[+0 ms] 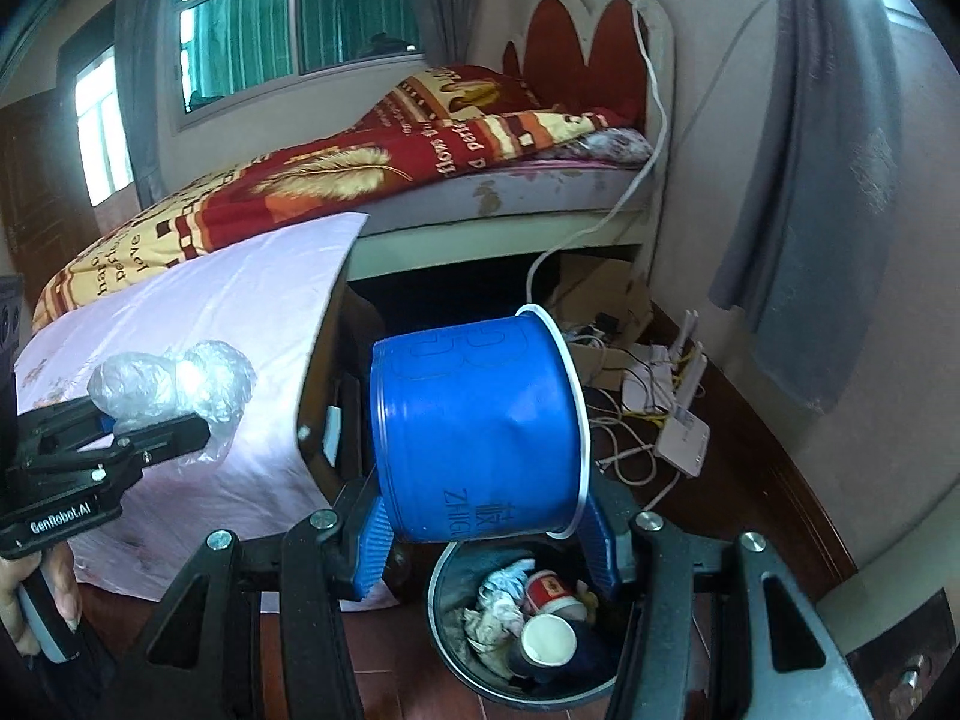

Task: Collect trash
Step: 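Carry the plastic bag and blue cup over the black bin and release both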

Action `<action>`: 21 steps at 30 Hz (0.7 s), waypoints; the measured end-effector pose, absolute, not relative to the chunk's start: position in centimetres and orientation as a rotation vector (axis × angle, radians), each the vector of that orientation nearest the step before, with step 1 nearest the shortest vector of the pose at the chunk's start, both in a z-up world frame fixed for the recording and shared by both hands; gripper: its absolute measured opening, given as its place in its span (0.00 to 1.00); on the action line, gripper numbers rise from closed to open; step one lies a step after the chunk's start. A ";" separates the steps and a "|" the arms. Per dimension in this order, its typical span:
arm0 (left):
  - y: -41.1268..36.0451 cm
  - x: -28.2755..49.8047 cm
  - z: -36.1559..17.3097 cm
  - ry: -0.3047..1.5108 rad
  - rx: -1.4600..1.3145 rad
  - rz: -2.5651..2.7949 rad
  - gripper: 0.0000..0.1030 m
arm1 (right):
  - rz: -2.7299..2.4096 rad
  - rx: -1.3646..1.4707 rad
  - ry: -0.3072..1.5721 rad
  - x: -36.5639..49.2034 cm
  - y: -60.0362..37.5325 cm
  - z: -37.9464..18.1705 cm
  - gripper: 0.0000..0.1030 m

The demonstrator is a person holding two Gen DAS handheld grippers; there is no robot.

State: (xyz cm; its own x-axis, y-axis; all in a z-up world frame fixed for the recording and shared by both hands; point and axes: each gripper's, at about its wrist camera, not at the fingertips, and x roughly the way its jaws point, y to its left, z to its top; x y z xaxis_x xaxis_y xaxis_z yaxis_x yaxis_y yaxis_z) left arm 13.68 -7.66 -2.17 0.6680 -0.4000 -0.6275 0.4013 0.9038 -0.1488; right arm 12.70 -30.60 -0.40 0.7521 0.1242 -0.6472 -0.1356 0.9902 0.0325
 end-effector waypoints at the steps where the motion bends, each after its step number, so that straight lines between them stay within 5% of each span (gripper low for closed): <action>1: -8.1 13.9 -2.3 0.710 0.005 -0.461 0.36 | 0.135 -0.013 0.709 12.5 -31.1 -0.6 0.53; 21: -16.7 14.0 -6.1 0.808 0.082 -0.621 0.36 | 0.018 0.010 0.783 10.1 -38.3 -5.0 0.53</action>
State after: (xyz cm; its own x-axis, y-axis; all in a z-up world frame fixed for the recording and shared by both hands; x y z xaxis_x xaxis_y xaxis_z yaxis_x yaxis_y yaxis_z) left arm 13.96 -16.66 -6.12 0.5241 -0.4880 -0.6980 0.5489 0.8202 -0.1613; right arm 10.12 -38.33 -5.04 0.7087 0.0204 -0.7052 -0.0126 0.9998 0.0162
